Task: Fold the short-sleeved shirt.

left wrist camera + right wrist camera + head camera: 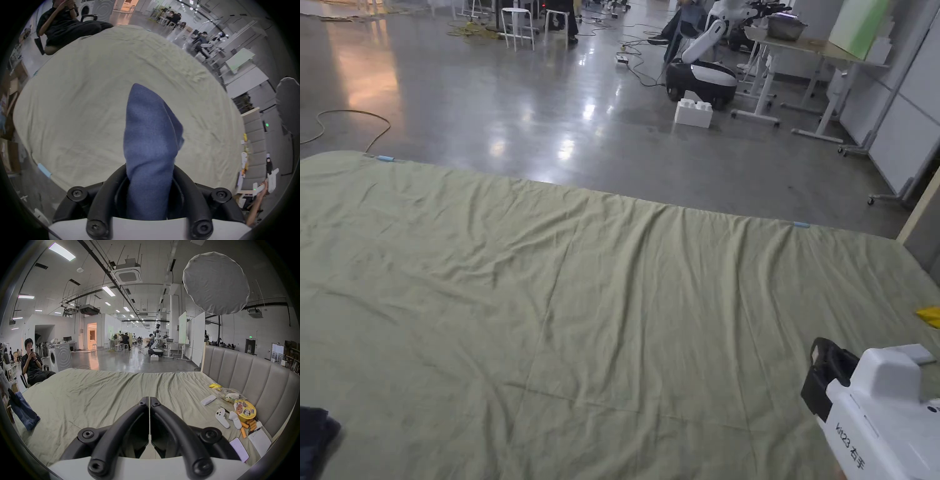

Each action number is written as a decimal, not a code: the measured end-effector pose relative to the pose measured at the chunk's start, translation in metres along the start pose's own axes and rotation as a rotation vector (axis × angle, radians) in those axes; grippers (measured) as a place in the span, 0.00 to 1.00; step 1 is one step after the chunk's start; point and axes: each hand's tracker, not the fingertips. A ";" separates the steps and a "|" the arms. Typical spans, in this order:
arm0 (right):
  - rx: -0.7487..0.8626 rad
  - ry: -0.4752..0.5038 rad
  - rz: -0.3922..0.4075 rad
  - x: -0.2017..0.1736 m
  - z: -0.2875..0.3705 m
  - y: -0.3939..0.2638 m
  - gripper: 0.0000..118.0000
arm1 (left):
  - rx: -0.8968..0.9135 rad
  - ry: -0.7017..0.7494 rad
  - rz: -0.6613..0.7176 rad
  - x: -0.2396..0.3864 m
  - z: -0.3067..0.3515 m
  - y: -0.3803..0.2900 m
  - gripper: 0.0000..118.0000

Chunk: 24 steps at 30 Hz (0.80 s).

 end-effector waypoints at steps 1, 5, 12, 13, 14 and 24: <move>-0.005 0.001 0.003 -0.001 -0.001 -0.001 0.01 | -0.002 0.030 -0.010 0.002 -0.003 -0.002 0.21; -0.021 0.002 0.007 0.001 -0.001 -0.006 0.01 | -0.007 0.153 -0.090 0.017 -0.011 -0.012 0.35; -0.034 0.003 0.002 0.005 -0.001 -0.011 0.01 | 0.091 0.469 -0.325 0.047 -0.013 -0.018 0.51; -0.037 0.006 0.001 0.005 0.000 -0.011 0.01 | 0.118 0.502 -0.351 0.054 -0.013 -0.021 0.51; -0.039 0.009 0.000 0.005 0.000 -0.012 0.01 | 0.161 0.533 -0.375 0.058 -0.014 -0.020 0.51; -0.042 0.027 -0.002 0.004 0.000 -0.018 0.01 | 0.519 0.323 -0.416 0.156 -0.027 -0.066 0.51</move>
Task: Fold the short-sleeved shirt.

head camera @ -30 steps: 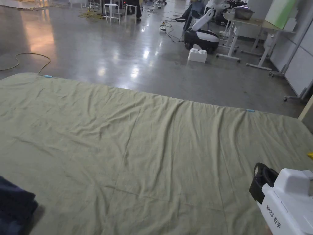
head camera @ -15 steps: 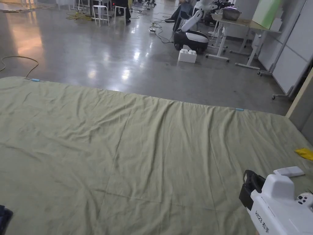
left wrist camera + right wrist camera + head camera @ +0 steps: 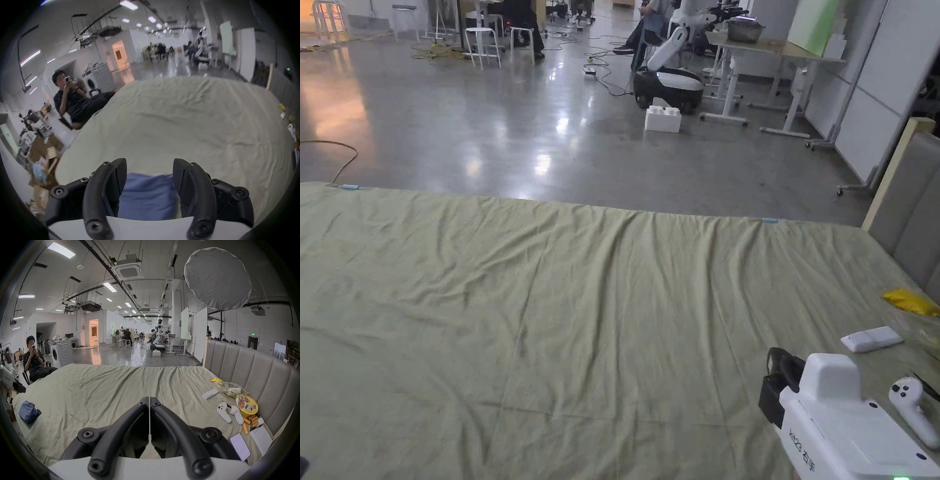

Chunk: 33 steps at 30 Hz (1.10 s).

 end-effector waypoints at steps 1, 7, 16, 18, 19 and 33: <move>0.001 0.000 -0.001 -0.001 0.000 -0.001 0.01 | 0.028 -0.018 0.001 0.017 0.005 -0.002 0.51; 0.011 -0.002 -0.003 -0.013 -0.004 -0.004 0.01 | 0.222 -0.168 0.056 0.129 0.034 -0.010 0.51; 0.060 -0.032 0.002 -0.025 -0.007 -0.001 0.01 | 0.475 -0.169 -0.010 0.225 0.069 -0.007 0.46; 0.067 -0.028 -0.006 -0.026 -0.006 -0.001 0.01 | 0.501 -0.175 -0.007 0.236 0.077 -0.005 0.35; 0.069 -0.026 -0.009 -0.027 -0.006 -0.002 0.01 | 0.514 -0.185 -0.010 0.237 0.079 -0.005 0.26; 0.086 -0.026 -0.041 -0.031 0.001 -0.007 0.01 | 0.531 -0.168 0.088 0.242 0.092 -0.004 0.05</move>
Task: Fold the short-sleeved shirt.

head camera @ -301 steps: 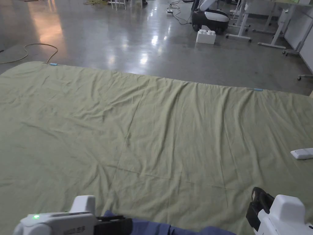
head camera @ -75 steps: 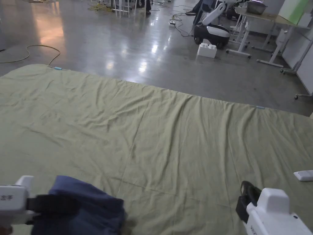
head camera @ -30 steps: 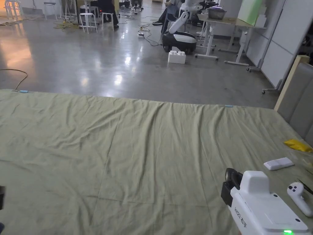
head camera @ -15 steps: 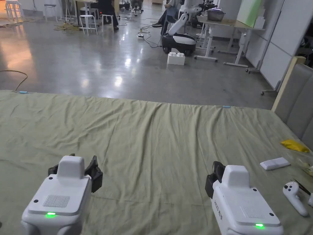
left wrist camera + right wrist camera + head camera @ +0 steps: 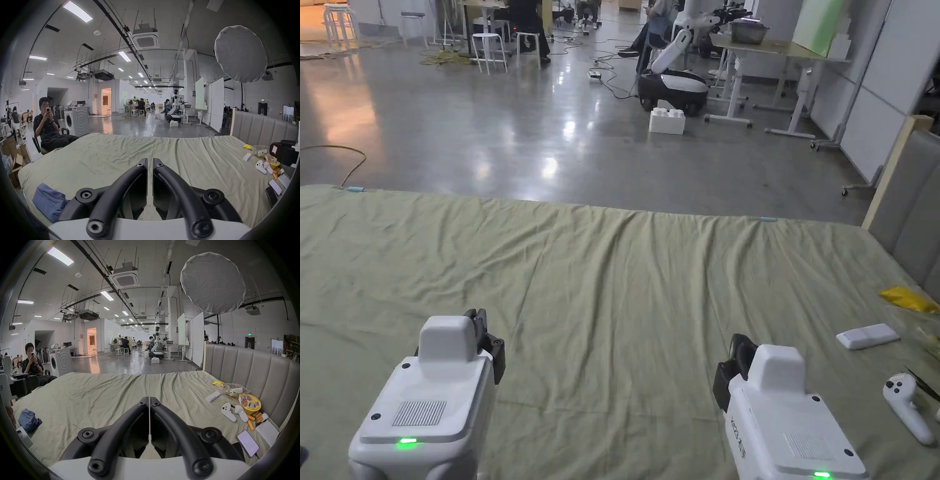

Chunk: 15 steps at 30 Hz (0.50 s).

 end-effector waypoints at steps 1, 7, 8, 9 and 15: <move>0.002 -0.001 0.001 0.000 0.001 0.000 0.01 | 0.001 -0.001 -0.002 0.001 0.001 0.002 0.05; 0.005 -0.008 -0.001 0.000 0.001 0.000 0.01 | 0.005 -0.002 -0.025 0.002 0.004 -0.001 0.05; 0.006 -0.008 -0.003 0.000 0.001 0.000 0.01 | 0.005 -0.004 -0.024 0.002 0.004 -0.002 0.05; 0.007 -0.009 -0.003 0.000 0.002 0.000 0.01 | 0.003 -0.006 -0.025 0.002 0.004 -0.001 0.05; 0.009 -0.006 0.006 -0.002 0.003 -0.001 0.01 | 0.002 -0.011 -0.028 0.005 0.007 -0.001 0.05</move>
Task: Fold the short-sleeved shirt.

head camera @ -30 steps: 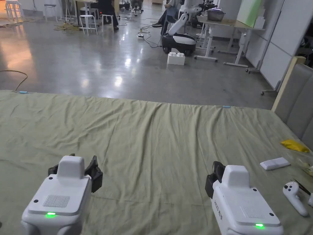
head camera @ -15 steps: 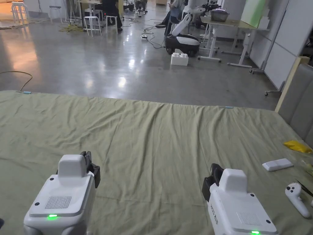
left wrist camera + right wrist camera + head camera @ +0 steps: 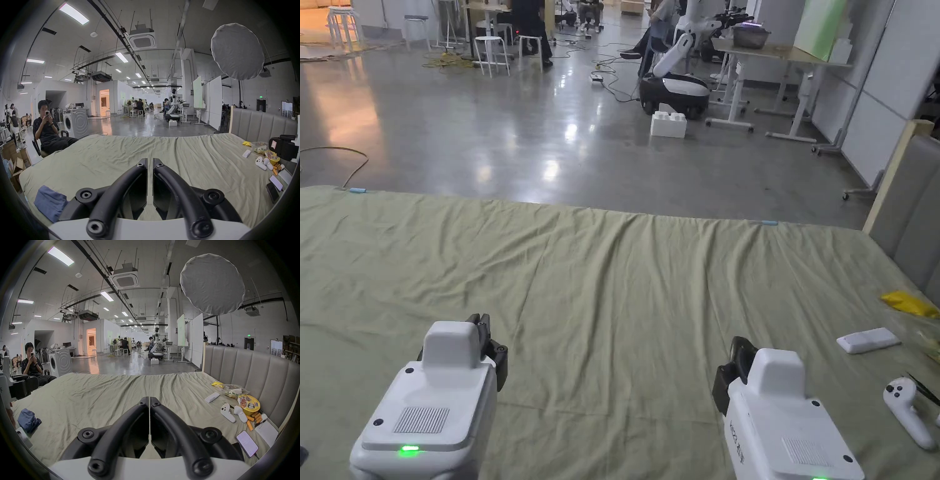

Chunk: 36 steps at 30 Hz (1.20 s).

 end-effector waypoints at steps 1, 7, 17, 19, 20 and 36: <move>0.001 0.001 0.000 0.000 0.000 0.000 0.01 | 0.000 -0.001 0.001 0.001 0.001 0.000 0.05; 0.002 0.005 0.009 -0.001 0.001 0.001 0.01 | 0.005 0.002 -0.005 0.000 0.003 0.002 0.05; 0.009 -0.046 0.028 -0.003 0.000 -0.001 0.63 | 0.015 0.037 -0.004 -0.004 0.004 -0.003 0.57; 0.006 -0.059 0.037 -0.002 -0.001 -0.001 0.69 | 0.019 0.049 -0.012 -0.005 0.004 -0.004 0.60; 0.005 -0.061 0.036 -0.002 -0.001 -0.001 0.70 | 0.016 0.053 -0.017 -0.005 0.003 -0.004 0.60; -0.011 0.047 0.015 -0.001 -0.003 0.000 0.95 | 0.041 0.008 -0.071 -0.004 0.007 0.001 0.89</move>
